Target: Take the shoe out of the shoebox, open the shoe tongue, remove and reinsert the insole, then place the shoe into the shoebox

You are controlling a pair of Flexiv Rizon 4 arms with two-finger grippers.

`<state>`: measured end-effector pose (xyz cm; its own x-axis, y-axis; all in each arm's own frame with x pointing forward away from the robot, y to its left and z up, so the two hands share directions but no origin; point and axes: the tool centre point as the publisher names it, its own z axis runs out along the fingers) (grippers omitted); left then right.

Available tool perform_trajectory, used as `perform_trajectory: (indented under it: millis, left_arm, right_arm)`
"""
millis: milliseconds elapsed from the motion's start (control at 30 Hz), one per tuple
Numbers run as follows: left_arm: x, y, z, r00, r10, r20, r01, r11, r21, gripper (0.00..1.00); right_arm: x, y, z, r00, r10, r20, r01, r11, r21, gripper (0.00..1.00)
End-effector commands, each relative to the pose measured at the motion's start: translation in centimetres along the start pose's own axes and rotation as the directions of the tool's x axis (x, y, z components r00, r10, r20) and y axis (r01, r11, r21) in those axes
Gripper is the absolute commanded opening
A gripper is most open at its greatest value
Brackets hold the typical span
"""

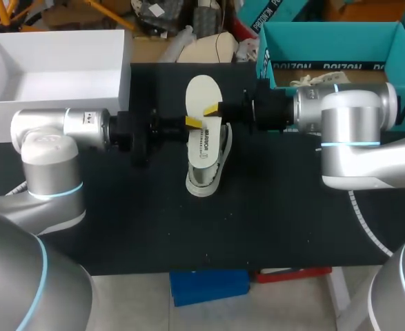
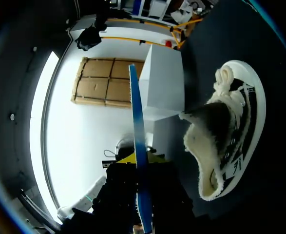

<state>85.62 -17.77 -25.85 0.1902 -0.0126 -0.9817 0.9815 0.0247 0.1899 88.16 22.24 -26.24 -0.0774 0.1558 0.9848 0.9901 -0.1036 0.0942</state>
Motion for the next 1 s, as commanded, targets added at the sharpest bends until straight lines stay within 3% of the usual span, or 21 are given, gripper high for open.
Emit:
perform_trajectory:
  millis: [33,200,367,467,600,867,900,1000]
  left_arm:
    - [0.1,0.0,0.8,1.0,0.001,-0.004,-0.001,0.999,-0.039,0.3]
    - [0.1,0.2,1.2,1.0,-0.002,0.0,0.002,0.999,-0.048,0.31]
    - [0.1,0.4,1.3,1.0,-0.003,0.005,0.003,0.997,-0.074,0.15]
    - [0.2,0.6,1.2,1.0,-0.003,0.008,0.004,0.997,-0.079,0.18]
    - [0.2,0.9,1.1,1.0,-0.002,0.011,0.003,0.996,-0.093,0.33]
    - [0.5,1.3,1.0,1.0,-0.007,0.011,0.008,0.993,-0.115,0.32]
    - [0.6,1.3,1.0,1.0,-0.008,0.011,0.01,0.993,-0.116,0.29]
    - [0.6,1.4,1.1,1.0,-0.009,0.005,0.01,0.992,-0.128,0.0]
  right_arm:
    - [0.0,0.1,0.1,1.0,0.001,0.003,-0.001,1.0,0.002,0.0]
    - [0.0,0.1,0.1,1.0,0.001,0.003,-0.001,1.0,0.002,0.0]
    - [0.0,0.1,0.1,1.0,0.001,0.003,-0.001,1.0,0.002,0.0]
    - [0.0,0.1,0.1,1.0,0.001,0.003,-0.001,1.0,0.002,0.0]
    - [0.0,0.1,0.1,1.0,0.001,0.003,-0.001,1.0,0.002,0.0]
    - [0.0,0.1,0.1,1.0,0.001,0.003,-0.001,1.0,0.002,0.0]
    - [0.0,0.1,0.1,1.0,0.001,0.003,-0.001,1.0,0.002,0.0]
    - [0.0,0.1,0.1,1.0,0.001,0.003,-0.001,1.0,0.002,0.0]
